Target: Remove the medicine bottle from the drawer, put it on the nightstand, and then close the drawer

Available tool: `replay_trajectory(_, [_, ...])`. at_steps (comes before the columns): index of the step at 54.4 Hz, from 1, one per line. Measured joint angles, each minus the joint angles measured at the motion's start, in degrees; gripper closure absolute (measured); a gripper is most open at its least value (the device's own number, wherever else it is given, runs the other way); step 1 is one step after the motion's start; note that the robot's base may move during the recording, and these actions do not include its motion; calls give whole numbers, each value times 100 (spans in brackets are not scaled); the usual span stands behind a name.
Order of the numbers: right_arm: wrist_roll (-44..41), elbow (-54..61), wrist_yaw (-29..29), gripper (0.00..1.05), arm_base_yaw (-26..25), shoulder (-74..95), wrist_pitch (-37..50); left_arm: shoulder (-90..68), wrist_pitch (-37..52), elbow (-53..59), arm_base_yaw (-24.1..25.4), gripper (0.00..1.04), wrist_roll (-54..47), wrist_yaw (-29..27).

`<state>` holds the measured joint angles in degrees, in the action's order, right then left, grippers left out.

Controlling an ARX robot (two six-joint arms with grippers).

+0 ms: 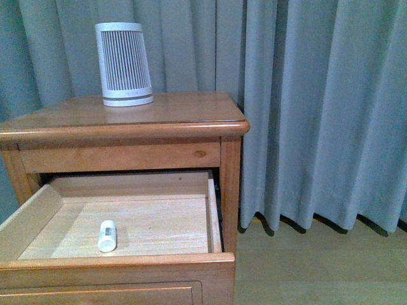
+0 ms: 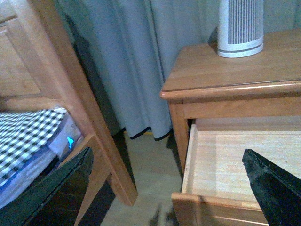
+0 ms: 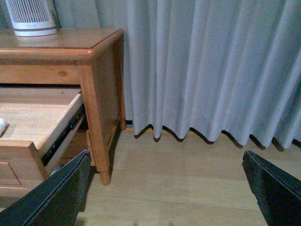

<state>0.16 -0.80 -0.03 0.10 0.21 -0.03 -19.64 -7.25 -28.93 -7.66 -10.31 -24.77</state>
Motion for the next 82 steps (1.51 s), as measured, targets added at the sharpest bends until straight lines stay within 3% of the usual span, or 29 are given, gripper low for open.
replay_trajectory(14, [0, 0, 0, 7, 0, 0, 0, 555, -35, 1021, -31, 8, 323, 133])
replay_trajectory(18, [-2, 0, 0, 7, 0, 0, 0, 916, 367, 1526, 483, 21, 664, 1655])
replay_trajectory(22, [0, 0, 13, 7, 0, 0, 0, 1226, 544, 1921, 684, 34, 835, 2282])
replay_trajectory(31, [0, 0, 2, 7, 0, 0, 0, 1456, 597, 2356, 732, 62, 955, 2459])
replay_trajectory(37, [0, 0, 2, 7, 0, 0, 0, 1574, 649, 2439, 734, 89, 977, 2461])
replay_trajectory(41, [0, 0, 2, 7, 0, 0, 0, 1604, 651, 2481, 734, 101, 979, 2463])
replay_trajectory(79, [0, 0, 2, 7, 0, 0, 0, 1932, 697, 2835, 734, 102, 1001, 2465])
replay_trajectory(82, [0, 0, 2, 7, 0, 0, 0, 1932, 697, 2835, 734, 92, 1014, 2465])
